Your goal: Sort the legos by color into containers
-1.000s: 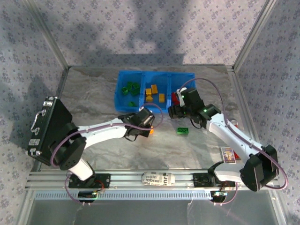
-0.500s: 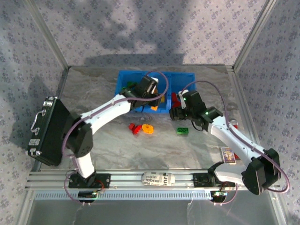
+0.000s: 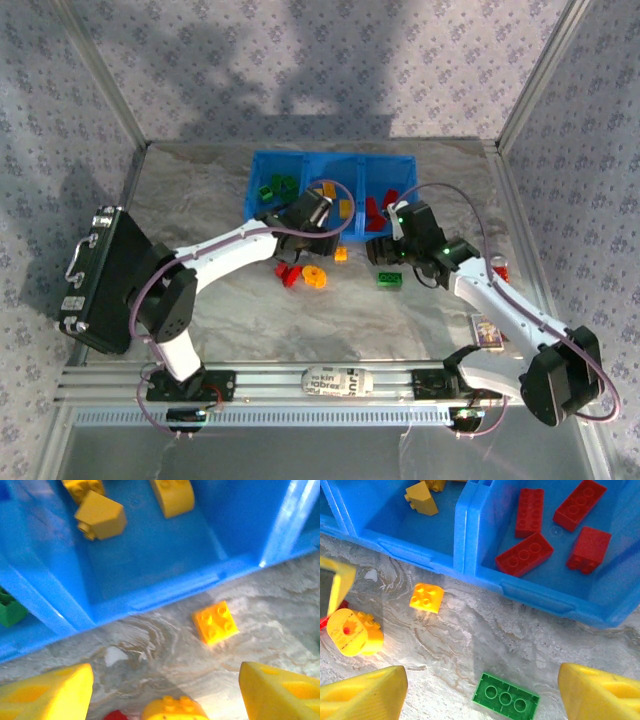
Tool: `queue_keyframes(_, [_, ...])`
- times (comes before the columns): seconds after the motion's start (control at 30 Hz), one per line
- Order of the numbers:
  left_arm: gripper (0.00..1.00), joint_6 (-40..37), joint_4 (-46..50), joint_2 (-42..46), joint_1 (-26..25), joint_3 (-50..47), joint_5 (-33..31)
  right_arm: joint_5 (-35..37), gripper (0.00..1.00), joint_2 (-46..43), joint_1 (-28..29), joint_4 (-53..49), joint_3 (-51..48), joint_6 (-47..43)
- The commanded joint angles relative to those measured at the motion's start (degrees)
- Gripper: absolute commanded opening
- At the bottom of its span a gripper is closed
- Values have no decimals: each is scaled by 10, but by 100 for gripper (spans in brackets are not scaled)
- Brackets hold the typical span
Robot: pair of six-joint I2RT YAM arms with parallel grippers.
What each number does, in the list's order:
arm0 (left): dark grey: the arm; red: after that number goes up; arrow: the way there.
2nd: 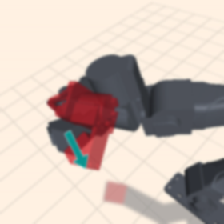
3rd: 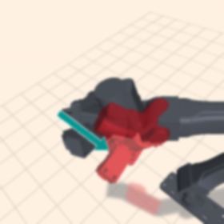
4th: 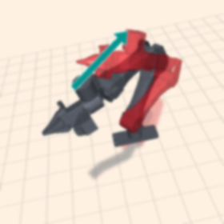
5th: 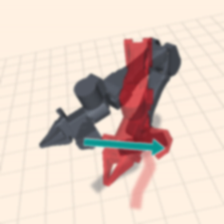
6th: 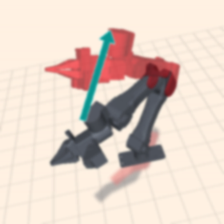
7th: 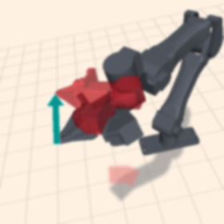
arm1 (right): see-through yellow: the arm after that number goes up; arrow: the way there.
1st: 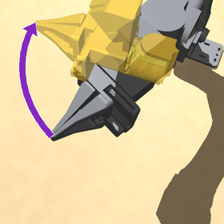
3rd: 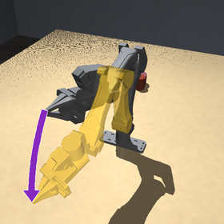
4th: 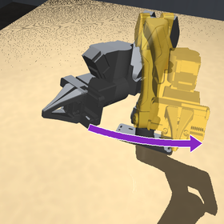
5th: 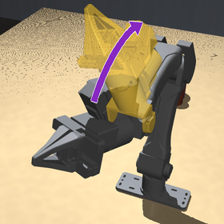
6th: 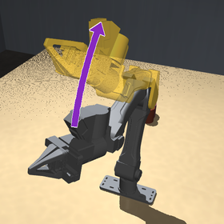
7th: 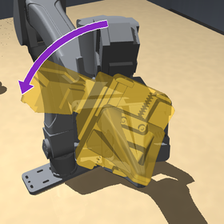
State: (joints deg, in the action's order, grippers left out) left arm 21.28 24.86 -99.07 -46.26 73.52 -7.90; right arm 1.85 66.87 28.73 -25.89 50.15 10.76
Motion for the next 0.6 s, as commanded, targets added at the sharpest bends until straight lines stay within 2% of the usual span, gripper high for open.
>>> queue_keyframes(0.0, [76,16,-4,-6,-12,-10,20,-18,80,16,-1,19,-1,6])
queue_keyframes(0.2, [75,7,-17,-44,-21,7,44,-19,79,19,1,20,1,11])
queue_keyframes(0.37, [74,-1,-2,-104,-28,65,58,-17,79,14,2,16,-2,15])
queue_keyframes(0.57, [73,19,10,-160,-34,108,32,-9,78,7,1,14,-6,14])
